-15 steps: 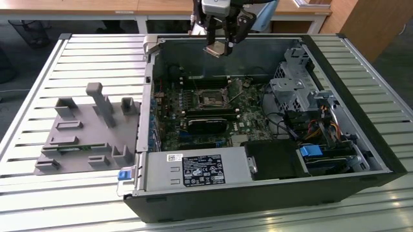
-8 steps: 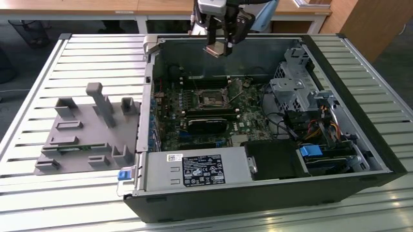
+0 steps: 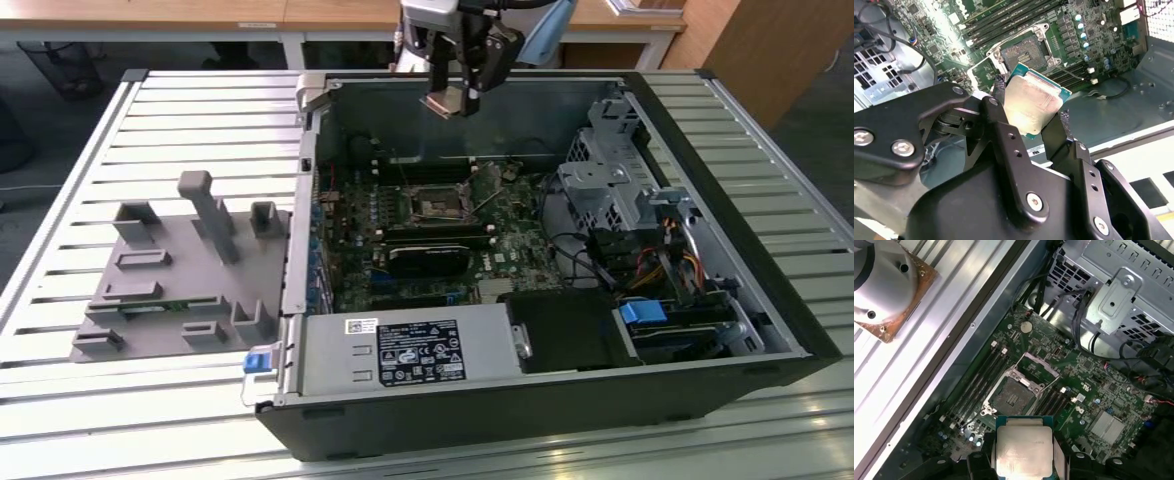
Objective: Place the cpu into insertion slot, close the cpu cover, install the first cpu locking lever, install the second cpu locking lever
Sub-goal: 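Place the cpu into insertion slot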
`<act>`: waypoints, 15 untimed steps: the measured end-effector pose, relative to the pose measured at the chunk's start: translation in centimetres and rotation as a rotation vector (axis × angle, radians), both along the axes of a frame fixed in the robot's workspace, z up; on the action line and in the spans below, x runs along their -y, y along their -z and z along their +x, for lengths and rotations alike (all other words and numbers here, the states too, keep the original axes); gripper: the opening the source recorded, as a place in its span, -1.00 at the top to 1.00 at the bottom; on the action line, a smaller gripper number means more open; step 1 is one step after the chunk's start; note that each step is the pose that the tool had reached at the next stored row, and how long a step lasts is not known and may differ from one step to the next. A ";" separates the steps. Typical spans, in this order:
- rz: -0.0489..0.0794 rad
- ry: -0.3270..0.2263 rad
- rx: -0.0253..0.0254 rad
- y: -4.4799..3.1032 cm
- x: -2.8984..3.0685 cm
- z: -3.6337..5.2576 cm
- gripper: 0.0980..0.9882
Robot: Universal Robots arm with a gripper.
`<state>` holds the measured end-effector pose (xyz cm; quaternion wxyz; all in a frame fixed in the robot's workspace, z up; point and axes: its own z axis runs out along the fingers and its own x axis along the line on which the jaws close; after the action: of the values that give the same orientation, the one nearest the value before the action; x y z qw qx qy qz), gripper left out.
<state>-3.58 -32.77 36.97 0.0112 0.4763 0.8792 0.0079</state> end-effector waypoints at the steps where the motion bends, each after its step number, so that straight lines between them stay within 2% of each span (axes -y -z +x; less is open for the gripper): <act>1: 0.000 0.009 0.0000 0.01 -0.01 0.00 0.00; 15: -0.003 0.155 -0.0001 0.12 -0.14 0.00 0.00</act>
<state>-3.58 -32.63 36.85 0.0126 0.5430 0.8396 0.0054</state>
